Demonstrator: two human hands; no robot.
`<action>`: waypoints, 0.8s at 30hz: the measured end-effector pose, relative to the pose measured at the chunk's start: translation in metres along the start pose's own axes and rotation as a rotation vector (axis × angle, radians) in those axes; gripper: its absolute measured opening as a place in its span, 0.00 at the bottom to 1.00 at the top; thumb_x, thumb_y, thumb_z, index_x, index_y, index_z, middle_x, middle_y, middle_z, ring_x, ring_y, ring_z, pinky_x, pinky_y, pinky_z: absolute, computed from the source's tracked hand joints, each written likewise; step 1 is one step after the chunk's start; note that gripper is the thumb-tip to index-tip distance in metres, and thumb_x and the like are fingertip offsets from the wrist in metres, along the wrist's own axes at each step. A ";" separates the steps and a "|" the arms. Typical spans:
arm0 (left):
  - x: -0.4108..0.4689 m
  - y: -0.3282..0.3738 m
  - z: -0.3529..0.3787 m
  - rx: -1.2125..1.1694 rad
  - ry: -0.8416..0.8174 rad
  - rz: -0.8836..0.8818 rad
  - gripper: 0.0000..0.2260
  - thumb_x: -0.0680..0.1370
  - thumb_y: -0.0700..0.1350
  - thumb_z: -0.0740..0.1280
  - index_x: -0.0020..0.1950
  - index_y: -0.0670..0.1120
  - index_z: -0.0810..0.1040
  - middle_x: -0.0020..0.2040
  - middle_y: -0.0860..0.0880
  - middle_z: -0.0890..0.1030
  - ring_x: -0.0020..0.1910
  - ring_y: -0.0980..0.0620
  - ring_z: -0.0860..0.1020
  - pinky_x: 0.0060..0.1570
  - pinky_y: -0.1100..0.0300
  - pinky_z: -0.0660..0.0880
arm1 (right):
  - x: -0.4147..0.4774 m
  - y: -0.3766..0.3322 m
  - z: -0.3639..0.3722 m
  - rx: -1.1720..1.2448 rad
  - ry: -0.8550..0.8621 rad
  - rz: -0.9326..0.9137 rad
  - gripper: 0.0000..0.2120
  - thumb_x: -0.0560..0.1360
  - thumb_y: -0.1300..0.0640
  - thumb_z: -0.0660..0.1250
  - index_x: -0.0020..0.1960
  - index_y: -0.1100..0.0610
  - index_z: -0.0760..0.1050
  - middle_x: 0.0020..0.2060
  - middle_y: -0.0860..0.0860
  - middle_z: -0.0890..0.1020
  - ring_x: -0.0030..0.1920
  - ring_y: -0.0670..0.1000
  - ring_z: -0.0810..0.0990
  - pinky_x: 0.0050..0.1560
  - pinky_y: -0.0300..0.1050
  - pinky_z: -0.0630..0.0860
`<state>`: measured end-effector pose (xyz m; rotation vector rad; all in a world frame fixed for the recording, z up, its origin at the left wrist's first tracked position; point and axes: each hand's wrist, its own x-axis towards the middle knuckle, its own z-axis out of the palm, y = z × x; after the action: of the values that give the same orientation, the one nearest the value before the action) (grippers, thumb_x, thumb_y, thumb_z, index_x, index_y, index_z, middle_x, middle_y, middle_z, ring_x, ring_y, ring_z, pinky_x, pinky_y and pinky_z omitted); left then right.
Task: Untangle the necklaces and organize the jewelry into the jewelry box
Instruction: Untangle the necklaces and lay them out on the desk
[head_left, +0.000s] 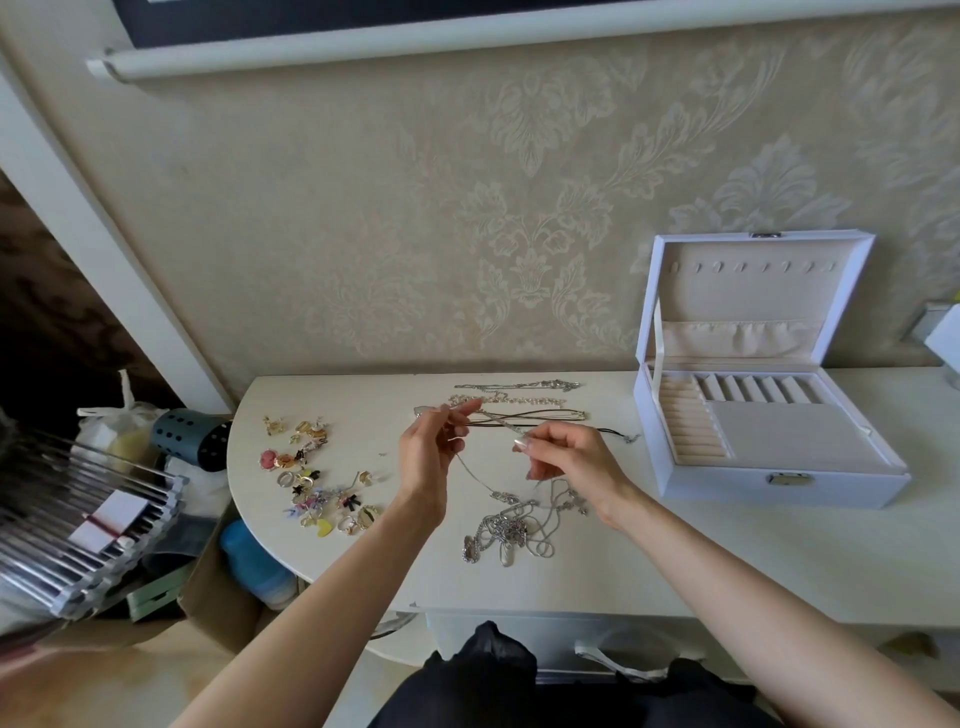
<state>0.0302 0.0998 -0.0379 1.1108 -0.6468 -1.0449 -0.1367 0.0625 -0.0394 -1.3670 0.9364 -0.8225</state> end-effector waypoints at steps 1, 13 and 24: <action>0.001 0.000 -0.001 -0.021 0.031 0.008 0.09 0.79 0.38 0.57 0.43 0.39 0.74 0.51 0.41 0.83 0.35 0.54 0.70 0.37 0.62 0.67 | 0.000 0.000 0.000 0.006 -0.002 -0.001 0.03 0.74 0.65 0.68 0.42 0.63 0.79 0.29 0.54 0.77 0.31 0.47 0.76 0.39 0.39 0.77; -0.002 -0.013 -0.003 0.483 -0.315 0.034 0.36 0.76 0.31 0.63 0.71 0.58 0.46 0.50 0.45 0.83 0.40 0.59 0.77 0.49 0.64 0.71 | -0.002 0.004 -0.004 -0.133 -0.005 0.000 0.08 0.75 0.64 0.66 0.49 0.54 0.82 0.38 0.52 0.86 0.35 0.38 0.77 0.35 0.30 0.70; 0.012 -0.014 -0.005 0.929 -0.130 0.280 0.05 0.78 0.38 0.65 0.44 0.41 0.80 0.43 0.47 0.80 0.42 0.51 0.75 0.39 0.68 0.67 | 0.000 0.016 -0.016 -0.233 0.069 -0.012 0.07 0.73 0.67 0.68 0.47 0.59 0.83 0.37 0.54 0.85 0.38 0.39 0.81 0.40 0.27 0.71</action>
<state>0.0345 0.0900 -0.0540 1.6785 -1.4282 -0.5557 -0.1518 0.0565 -0.0554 -1.5532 1.1049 -0.7923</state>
